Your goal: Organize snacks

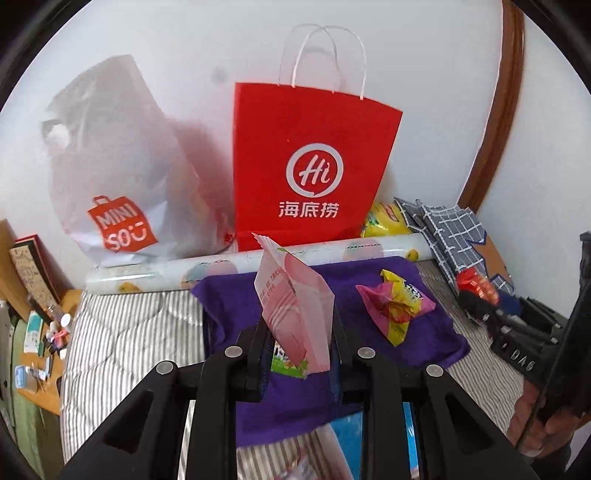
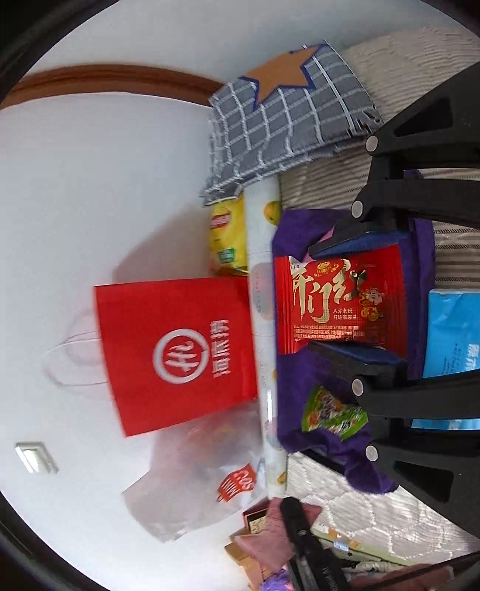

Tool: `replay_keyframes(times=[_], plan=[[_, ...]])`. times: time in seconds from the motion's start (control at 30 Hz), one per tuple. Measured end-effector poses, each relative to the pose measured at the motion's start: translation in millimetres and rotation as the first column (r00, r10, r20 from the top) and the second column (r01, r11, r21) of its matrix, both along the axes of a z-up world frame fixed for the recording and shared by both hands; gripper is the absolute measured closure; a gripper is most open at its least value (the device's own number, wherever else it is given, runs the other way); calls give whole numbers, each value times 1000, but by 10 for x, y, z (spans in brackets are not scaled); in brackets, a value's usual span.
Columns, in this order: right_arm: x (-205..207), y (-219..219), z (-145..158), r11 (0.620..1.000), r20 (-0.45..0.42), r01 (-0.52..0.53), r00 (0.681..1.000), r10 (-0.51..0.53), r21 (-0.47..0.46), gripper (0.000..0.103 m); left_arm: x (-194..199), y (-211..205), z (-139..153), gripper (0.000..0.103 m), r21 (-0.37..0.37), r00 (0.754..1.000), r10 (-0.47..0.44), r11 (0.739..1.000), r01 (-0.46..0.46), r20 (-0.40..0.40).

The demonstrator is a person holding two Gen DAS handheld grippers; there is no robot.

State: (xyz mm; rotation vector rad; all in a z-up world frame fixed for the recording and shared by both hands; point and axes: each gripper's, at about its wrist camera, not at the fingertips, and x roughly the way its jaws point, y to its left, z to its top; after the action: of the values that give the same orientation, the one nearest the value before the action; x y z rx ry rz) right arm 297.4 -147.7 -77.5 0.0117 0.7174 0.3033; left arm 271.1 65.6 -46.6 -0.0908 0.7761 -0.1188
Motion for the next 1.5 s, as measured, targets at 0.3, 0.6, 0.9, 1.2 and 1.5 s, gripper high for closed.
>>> replay_keyframes(times=[0.3,0.6,0.9,1.2,1.5], plan=[[301,15,-479,1000,-115,-8,993,6,-17,62,381,-35,-456,78,-23,996,-33,999,31,-88],[391,-61,-707,1000,-176,-1,984,4,15,62,496,-53,-759,78,5,987,-52,999,53,-155],[413,-60,-723,1000,-194,-15,981,18,16,62,557,-103,-884,78,19,980,-66,997,71,-187],[398,-62,-740,1000,-192,-14,981,15,5,60,575,-133,-922,78,16,976,-75,997,80,-206],[346,-19,-675,1000,-167,-20,986,15,-24,57,555,-130,-871,77,16,978,-74,997,78,-193]])
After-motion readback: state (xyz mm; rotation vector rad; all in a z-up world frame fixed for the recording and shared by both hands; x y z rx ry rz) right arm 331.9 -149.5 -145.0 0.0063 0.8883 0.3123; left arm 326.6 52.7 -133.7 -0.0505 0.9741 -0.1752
